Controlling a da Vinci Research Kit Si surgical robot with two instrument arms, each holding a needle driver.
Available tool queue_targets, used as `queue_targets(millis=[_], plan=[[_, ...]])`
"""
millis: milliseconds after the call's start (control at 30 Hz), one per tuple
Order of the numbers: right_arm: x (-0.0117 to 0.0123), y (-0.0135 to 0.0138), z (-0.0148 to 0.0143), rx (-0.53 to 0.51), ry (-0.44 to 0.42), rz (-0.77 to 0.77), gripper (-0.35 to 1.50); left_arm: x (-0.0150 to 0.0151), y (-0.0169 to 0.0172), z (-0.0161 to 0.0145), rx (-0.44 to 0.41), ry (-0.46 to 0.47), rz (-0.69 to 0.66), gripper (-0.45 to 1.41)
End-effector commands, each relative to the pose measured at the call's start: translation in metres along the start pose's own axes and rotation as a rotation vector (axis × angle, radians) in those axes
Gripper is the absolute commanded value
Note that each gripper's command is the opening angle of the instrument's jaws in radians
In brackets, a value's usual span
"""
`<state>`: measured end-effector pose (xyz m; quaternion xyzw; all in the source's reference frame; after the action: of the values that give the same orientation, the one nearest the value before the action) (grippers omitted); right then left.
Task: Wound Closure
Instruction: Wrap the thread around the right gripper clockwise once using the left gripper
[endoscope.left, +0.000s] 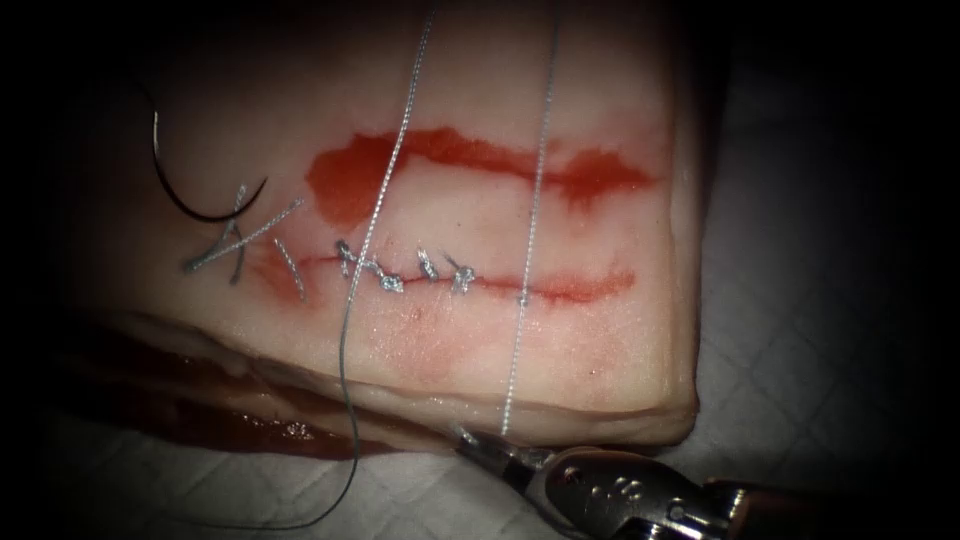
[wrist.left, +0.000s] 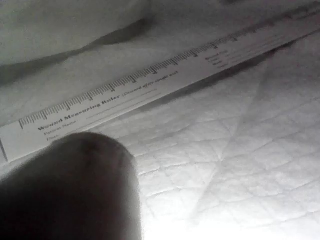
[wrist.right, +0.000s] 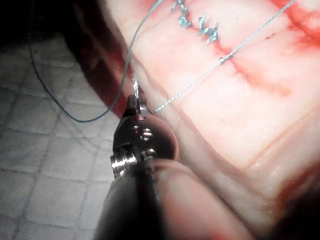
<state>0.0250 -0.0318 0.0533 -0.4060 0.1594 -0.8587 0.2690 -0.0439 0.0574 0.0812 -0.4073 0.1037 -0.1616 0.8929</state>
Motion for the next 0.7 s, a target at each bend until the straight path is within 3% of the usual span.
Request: queue_targets(millis=[33, 333, 367, 433, 600, 700], plan=[[-0.0001, 0.0000, 0.0009, -0.002, -0.003, -0.002, -0.35, -0.0008, 0.0004, 0.0006, -0.003, 0.004, -0.004, -0.45], [-0.0007, -0.0002, 0.0009, -0.006, -0.001, 0.016, -0.35, 0.0001, 0.0007, 0.0000, 0.003, -0.011, 0.002, -0.45], [-0.0010, -0.0005, 0.0008, -0.013, -0.014, 0.017, -0.01, 0.0006, 0.0007, -0.0004, 0.006, -0.022, -0.008, -0.45], [-0.0017, -0.0011, 0.0002, -0.038, -0.066, 0.017, 0.86, 0.0024, 0.0009, -0.0018, 0.017, -0.055, -0.025, -0.45], [-0.0036, -0.0028, -0.0021, -0.020, -0.214, 0.049, 1.23, 0.0095, 0.0009, -0.0078, 0.053, -0.112, -0.118, -0.45], [-0.0048, -0.0036, -0.0038, 0.013, -0.269, 0.083, 1.30, 0.0140, 0.0009, -0.0115, 0.155, -0.153, -0.212, -0.45]])
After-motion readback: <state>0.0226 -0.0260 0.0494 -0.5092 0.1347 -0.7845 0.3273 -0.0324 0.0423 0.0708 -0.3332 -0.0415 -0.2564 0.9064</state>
